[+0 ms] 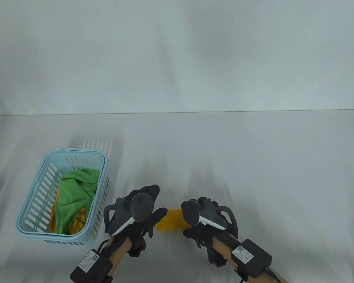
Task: Roll square towel into towel roll
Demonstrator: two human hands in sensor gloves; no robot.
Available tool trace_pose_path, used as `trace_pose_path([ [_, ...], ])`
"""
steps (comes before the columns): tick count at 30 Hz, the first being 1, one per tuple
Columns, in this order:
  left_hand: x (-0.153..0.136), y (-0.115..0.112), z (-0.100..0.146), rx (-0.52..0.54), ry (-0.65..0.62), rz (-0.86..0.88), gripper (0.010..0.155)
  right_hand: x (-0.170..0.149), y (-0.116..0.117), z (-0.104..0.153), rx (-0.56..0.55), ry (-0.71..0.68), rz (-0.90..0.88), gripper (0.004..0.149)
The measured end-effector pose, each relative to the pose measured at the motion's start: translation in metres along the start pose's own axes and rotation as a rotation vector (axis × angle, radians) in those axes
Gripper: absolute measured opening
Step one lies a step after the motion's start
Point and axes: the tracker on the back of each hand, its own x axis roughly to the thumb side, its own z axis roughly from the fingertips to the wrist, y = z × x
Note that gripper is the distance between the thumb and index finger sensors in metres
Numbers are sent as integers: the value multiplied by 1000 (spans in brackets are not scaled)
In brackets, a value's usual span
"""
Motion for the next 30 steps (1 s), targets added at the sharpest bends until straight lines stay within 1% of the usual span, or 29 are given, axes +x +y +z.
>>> trace_pose_path([
  [5,0,1,-1,7,-6,4,82,8,3,-6,-9,19,100,82],
  [9,1,2,-1,12,-10,-3,82,12,3,-15,11,33,106,82],
  [14,1,2,-1,9,-12,-6,82,10,-2,-29,54,56,24,78],
  [22,0,2,-1,9,-9,-7,81,8,-8,-46,85,75,-19,70],
  [27,0,2,-2,12,-9,-2,81,4,-8,-48,58,85,-74,68],
  [30,-1,4,-1,26,-4,1,81,-3,-13,-45,62,95,-144,67],
])
